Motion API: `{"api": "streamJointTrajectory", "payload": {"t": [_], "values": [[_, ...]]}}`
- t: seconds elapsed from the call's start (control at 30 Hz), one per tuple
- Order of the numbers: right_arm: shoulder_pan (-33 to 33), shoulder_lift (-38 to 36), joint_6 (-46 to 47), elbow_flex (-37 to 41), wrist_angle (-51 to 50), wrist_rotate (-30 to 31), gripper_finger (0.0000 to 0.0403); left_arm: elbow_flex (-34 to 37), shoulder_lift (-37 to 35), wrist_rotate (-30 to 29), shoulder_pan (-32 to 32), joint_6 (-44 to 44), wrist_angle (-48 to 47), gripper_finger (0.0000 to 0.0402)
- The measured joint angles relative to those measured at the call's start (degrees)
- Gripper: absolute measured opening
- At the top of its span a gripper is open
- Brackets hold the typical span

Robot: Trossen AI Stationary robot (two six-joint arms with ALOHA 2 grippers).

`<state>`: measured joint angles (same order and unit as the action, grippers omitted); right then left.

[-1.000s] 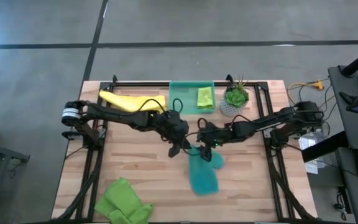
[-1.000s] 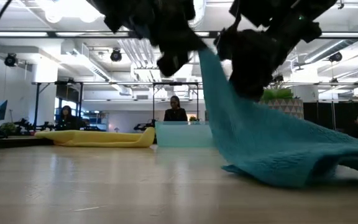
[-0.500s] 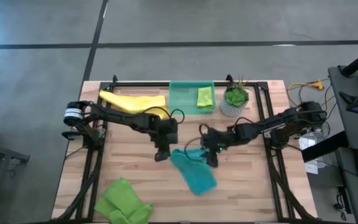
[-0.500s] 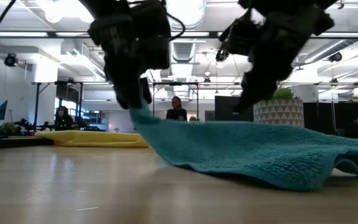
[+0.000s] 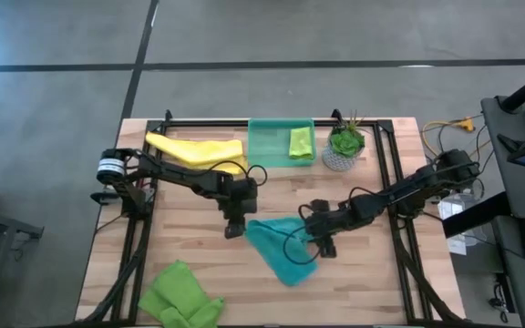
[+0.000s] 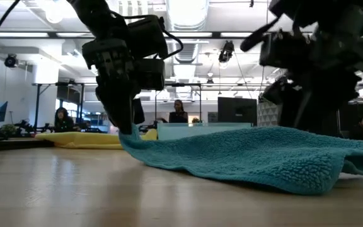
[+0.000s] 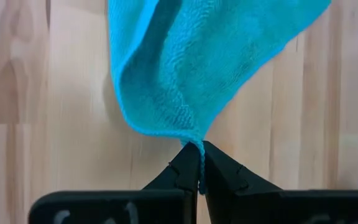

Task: Fold microfiber towels
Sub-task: Fold the blue microfiber cloth

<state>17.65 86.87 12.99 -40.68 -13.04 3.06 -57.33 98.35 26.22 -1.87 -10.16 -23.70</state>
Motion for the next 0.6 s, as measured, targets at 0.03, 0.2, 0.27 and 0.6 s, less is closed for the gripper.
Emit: {"api": "streamJointTrajectory", "payload": {"t": [0.03,0.2,0.27,0.6], "values": [[0.0,0.0,0.2,0.5,0.0,0.0,0.0194,0.0,0.0,0.0,0.0,0.0,0.3,0.0],[0.0,1.7,0.1,1.5,0.4,0.1,0.0192,0.0,0.0,0.0,0.0,-1.1,3.2,0.0],[0.0,3.2,0.0,1.4,0.3,0.0,0.0186,0.0,0.0,0.0,0.0,-1.6,4.4,0.0],[0.3,3.5,2.0,-3.9,-5.3,0.1,0.0033,0.2,0.0,0.0,0.0,-1.6,4.1,0.0]]}}
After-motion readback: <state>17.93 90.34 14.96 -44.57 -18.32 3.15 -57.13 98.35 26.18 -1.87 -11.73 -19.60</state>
